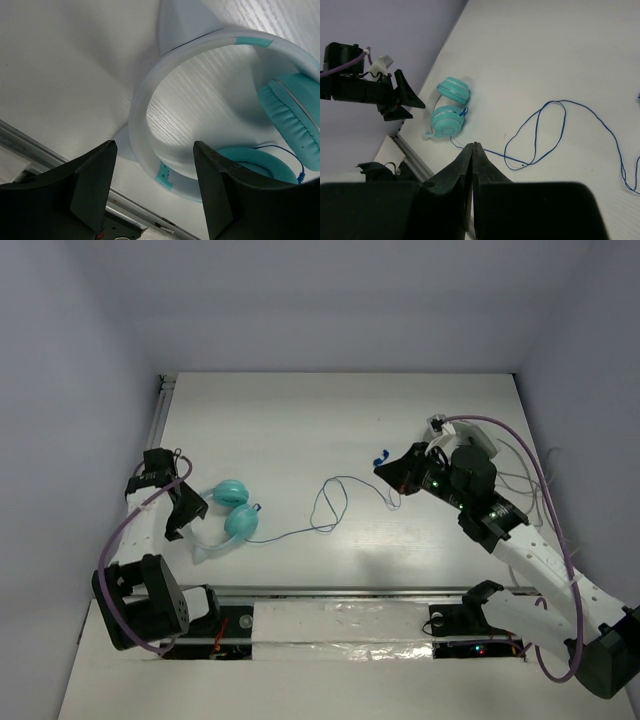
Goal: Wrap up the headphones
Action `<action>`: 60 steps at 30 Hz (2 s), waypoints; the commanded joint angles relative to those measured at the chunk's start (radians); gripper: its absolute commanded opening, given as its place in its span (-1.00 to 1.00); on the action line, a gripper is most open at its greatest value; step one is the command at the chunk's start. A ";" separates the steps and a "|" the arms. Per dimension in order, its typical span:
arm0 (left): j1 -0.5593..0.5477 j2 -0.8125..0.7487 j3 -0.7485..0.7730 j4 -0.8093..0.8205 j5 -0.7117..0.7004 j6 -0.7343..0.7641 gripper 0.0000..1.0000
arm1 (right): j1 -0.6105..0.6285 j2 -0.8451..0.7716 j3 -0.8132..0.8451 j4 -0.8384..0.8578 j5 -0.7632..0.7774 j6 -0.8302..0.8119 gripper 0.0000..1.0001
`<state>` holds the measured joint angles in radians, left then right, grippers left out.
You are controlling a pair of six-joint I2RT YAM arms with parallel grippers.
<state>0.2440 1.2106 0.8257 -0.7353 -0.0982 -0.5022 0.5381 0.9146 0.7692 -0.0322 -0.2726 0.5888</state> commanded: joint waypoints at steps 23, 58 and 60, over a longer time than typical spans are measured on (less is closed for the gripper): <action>0.012 0.273 -0.048 0.134 0.071 -0.004 -0.12 | 0.008 -0.048 -0.041 0.107 -0.040 0.003 -0.76; -0.112 0.410 -0.054 0.393 0.149 0.063 -1.00 | 0.008 -0.102 -0.056 0.144 0.065 -0.003 -0.80; -0.121 0.360 -0.034 0.401 0.152 0.083 -1.00 | 0.008 -0.091 -0.056 0.147 0.050 -0.003 -0.95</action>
<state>0.1467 1.5455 0.8402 -0.5320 0.0147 -0.4290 0.5381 0.8242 0.7216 0.0418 -0.2279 0.5846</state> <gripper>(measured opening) 0.103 0.048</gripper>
